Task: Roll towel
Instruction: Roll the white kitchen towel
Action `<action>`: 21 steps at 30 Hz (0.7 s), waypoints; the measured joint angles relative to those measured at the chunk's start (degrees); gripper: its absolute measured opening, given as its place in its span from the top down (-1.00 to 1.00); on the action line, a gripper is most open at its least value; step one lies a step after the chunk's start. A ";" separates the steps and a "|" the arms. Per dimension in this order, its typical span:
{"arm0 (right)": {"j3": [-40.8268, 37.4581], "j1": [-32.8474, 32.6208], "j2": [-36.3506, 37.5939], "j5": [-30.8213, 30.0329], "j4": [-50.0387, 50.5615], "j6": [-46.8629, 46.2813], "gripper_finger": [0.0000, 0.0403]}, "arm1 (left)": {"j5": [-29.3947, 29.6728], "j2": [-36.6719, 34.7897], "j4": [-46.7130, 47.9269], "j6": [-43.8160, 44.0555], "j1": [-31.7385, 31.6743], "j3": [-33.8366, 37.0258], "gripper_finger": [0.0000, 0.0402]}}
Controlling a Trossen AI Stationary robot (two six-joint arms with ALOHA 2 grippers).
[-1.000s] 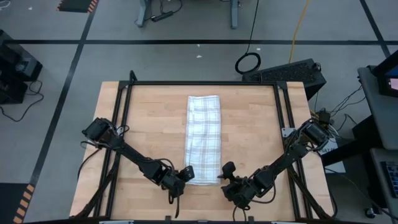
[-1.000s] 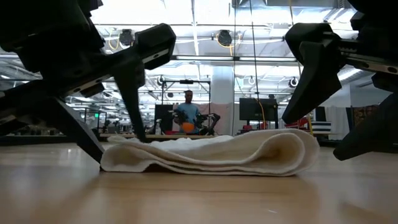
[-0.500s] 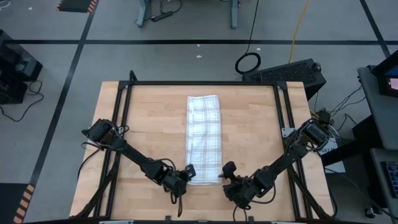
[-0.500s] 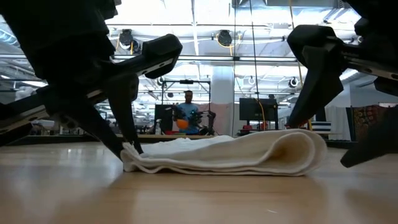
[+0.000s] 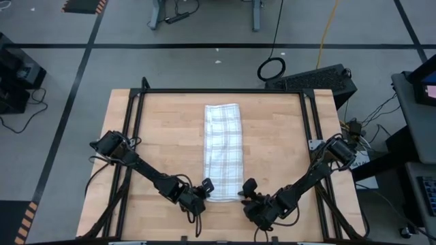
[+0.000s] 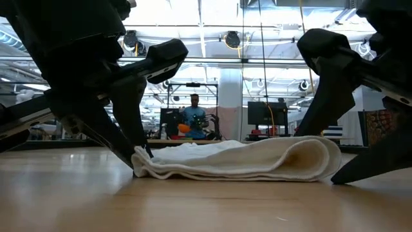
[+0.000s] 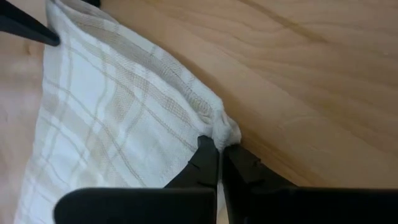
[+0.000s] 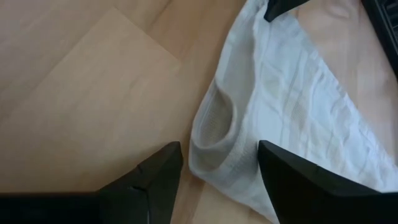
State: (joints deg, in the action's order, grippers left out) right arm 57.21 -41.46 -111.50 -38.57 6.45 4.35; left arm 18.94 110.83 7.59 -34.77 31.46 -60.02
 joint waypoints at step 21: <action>0.42 0.31 0.07 -1.02 -2.11 -8.63 0.92 | 0.35 -0.97 -2.39 12.92 2.66 0.07 0.98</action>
State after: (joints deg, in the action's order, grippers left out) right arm 57.63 -41.15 -111.43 -39.58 4.34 -4.27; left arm 19.29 109.86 5.20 -21.85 34.12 -59.94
